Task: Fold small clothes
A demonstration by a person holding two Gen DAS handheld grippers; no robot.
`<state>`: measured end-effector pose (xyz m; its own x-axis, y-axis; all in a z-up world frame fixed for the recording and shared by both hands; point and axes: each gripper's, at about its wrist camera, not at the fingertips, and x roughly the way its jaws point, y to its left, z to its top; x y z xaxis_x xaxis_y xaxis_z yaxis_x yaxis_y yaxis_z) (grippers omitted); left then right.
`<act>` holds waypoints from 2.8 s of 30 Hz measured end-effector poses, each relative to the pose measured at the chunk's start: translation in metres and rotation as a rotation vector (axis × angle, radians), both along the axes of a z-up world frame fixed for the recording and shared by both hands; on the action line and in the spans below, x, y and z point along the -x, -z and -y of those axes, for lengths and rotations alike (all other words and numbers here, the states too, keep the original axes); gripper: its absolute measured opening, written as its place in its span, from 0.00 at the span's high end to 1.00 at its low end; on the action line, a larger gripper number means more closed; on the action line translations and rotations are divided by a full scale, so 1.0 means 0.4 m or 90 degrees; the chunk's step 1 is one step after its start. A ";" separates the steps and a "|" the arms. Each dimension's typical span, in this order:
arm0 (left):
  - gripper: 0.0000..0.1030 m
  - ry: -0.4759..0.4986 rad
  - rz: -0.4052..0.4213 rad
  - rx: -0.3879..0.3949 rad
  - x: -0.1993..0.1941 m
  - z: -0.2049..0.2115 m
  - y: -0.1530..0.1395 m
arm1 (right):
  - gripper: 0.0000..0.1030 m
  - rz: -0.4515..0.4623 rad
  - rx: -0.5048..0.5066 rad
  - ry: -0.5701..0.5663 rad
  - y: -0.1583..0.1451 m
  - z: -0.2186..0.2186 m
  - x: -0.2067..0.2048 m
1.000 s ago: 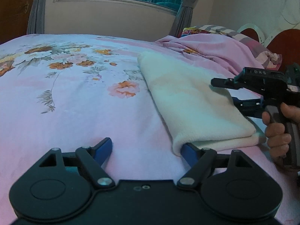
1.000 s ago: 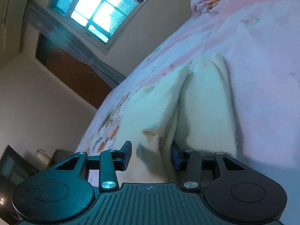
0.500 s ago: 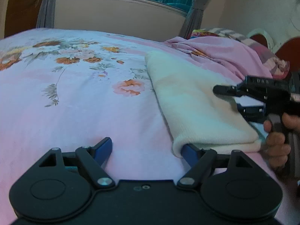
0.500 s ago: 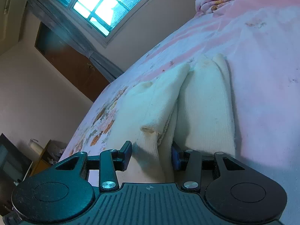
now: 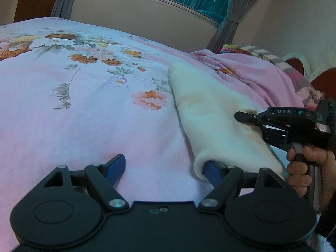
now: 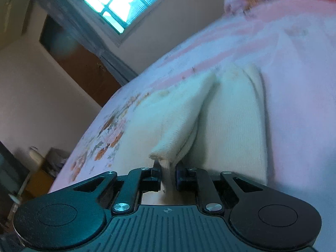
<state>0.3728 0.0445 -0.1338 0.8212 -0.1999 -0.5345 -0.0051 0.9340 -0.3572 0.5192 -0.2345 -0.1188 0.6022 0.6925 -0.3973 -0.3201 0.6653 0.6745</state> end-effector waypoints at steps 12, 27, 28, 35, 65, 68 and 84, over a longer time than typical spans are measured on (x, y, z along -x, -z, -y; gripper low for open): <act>0.24 0.003 -0.004 0.045 0.031 0.008 -0.008 | 0.89 -0.022 0.075 0.054 0.015 0.049 0.026; 0.24 -0.096 0.012 0.105 0.057 -0.101 -0.037 | 0.94 -0.056 0.005 0.021 0.013 0.100 0.123; 0.24 -0.105 0.006 0.090 0.050 -0.110 -0.043 | 0.95 -0.053 0.008 0.017 0.005 0.099 0.118; 0.23 -0.130 0.009 0.065 0.029 -0.203 -0.032 | 0.95 -0.049 0.043 0.011 -0.016 0.136 0.147; 0.17 -0.105 0.039 0.032 0.042 -0.183 -0.006 | 0.85 -0.029 0.097 0.034 -0.042 0.129 -0.055; 0.17 -0.104 0.037 0.028 0.041 -0.181 -0.006 | 0.79 -0.060 0.045 0.051 0.006 0.151 -0.056; 0.18 0.104 0.052 -0.101 0.074 0.104 -0.045 | 0.61 -0.022 0.011 0.167 -0.049 0.166 0.365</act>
